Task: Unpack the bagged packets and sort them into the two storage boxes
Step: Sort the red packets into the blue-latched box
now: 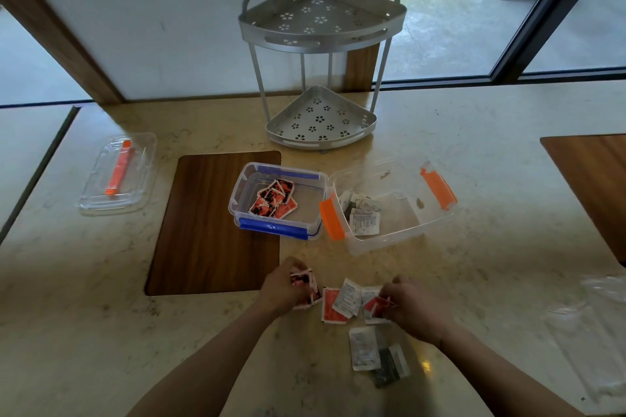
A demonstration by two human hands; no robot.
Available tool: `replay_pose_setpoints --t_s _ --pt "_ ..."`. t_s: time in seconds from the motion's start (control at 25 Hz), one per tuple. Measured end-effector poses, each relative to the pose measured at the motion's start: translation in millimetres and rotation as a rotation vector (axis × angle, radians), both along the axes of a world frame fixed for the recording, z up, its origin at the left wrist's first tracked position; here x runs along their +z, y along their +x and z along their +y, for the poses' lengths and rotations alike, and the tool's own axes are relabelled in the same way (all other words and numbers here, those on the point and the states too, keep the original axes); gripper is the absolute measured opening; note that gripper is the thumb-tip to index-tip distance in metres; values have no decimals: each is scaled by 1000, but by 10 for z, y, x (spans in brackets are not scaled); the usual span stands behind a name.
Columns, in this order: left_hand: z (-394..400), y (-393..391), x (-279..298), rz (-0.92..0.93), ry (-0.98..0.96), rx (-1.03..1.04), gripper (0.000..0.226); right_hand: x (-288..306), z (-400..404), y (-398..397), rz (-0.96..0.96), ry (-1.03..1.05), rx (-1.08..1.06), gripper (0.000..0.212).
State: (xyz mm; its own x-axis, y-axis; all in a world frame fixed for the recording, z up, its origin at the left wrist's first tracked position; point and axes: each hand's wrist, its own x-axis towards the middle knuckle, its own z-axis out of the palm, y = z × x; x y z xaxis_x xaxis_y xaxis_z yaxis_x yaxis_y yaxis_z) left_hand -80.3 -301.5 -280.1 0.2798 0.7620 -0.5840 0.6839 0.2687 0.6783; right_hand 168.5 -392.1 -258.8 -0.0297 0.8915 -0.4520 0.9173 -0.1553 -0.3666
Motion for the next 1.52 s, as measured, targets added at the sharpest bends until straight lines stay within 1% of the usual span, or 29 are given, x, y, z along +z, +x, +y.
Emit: replay_pose_setpoints --t_s 0.08,0.16,0.24,0.4,0.52,0.6,0.68,0.8,0.88,0.92,1.04,1.08,1.12,1.24,1.28,1.4,1.52 --pt "15 -65 35 16 -57 -124 40 61 74 -118 51 -20 144 24" --pt "-5 -71 91 24 -73 -264 45 97 134 -285 31 -20 298 30" --pt "-45 -20 115 37 -55 -388 51 85 161 -402 20 -21 390 32" --pt "-118 105 102 106 -26 -497 51 90 156 -355 -21 -44 333 33" --pt "-141 125 56 195 2 -507 51 89 146 -219 -82 -79 318 33" --pt "-130 147 61 252 28 -520 50 81 144 -169 -103 -101 304 29" --pt "-105 200 71 228 45 -494 50 77 149 -142 -124 -115 284 22" --pt "-122 333 32 83 -10 -291 62 118 165 -117 -94 -119 239 22" --pt "-195 423 -46 106 -12 -190 65 146 194 -96 -24 -121 168 25" --pt "-245 461 -80 148 35 -190 59 148 209 -89 14 -124 129 24" --pt "-375 515 -89 278 236 -282 22 122 238 -73 88 -126 59 21" --pt "-385 507 -90 302 270 -296 17 110 246 -65 99 -127 48 21" --pt "-383 492 -94 316 274 -296 18 102 256 -61 110 -130 42 20" --pt "-345 431 -128 360 244 -291 28 77 278 -63 140 -133 4 18" --pt "-333 422 -118 358 226 -298 27 71 280 -66 157 -133 -21 16" --pt "-292 382 -37 253 126 -254 22 77 284 -97 254 -141 -118 16" --pt "-204 251 32 133 22 -134 27 129 301 -138 443 -211 -240 21"
